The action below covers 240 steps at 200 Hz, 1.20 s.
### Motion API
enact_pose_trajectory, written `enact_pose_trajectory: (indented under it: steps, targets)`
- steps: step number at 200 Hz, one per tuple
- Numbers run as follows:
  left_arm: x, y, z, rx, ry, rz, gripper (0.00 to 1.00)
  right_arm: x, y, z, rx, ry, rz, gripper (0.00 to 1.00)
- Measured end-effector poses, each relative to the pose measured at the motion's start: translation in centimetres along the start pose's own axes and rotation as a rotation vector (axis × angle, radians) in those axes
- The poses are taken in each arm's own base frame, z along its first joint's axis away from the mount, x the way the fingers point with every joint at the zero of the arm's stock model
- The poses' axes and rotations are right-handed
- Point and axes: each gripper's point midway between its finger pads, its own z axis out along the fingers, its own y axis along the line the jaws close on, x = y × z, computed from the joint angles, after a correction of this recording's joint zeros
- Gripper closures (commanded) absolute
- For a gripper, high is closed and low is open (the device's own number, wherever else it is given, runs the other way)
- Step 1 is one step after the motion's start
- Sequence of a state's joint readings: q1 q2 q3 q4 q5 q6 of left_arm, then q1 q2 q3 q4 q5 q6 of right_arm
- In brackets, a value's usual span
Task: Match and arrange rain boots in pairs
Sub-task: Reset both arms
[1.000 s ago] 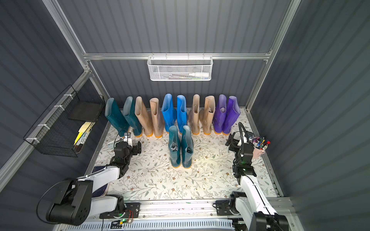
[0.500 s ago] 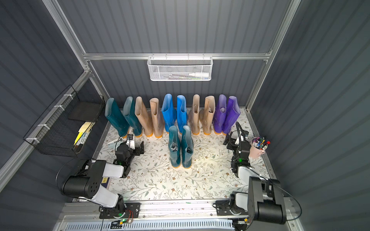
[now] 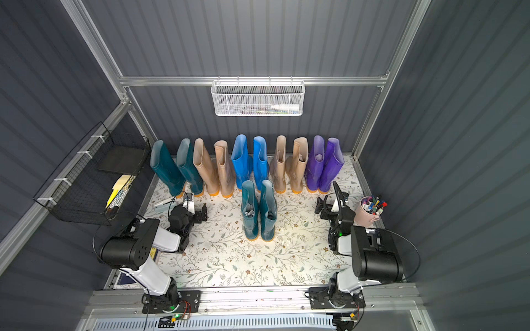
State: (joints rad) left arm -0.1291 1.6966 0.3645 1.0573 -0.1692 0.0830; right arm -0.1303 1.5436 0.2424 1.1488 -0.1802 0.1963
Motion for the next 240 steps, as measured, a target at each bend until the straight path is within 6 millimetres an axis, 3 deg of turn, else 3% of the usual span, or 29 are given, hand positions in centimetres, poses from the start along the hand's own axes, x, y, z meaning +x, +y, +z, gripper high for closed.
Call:
enact_pose_trajectory:
  steps: [28, 55, 76, 102, 172, 240]
  targets:
    - [-1.9, 0.6, 1.2, -0.028, -0.021, -0.012, 0.0, -0.3, 0.7, 0.6, -0.039, -0.001, -0.019, 0.01]
    - [-1.1, 1.2, 1.2, -0.06, 0.017, -0.02, 0.0, -0.7, 2.0, 1.9, -0.084, -0.005, -0.069, 0.01]
    - [-0.5, 1.3, 1.2, -0.071, 0.04, -0.023, 0.0, 0.6, 2.8, 2.5, -0.119, 0.013, -0.102, 0.01]
    - [-0.3, 1.4, 1.2, -0.077, 0.051, -0.022, 0.0, 1.4, 2.7, 2.6, -0.124, 0.027, -0.119, 0.01]
    - [-0.3, 1.4, 1.2, -0.077, 0.051, -0.022, 0.0, 0.1, 2.0, 2.5, -0.042, 0.005, -0.129, 0.01]
    - [-0.3, 1.4, 1.2, -0.077, 0.051, -0.022, 0.0, 0.5, 1.6, 2.5, -0.022, 0.022, -0.126, 0.01]
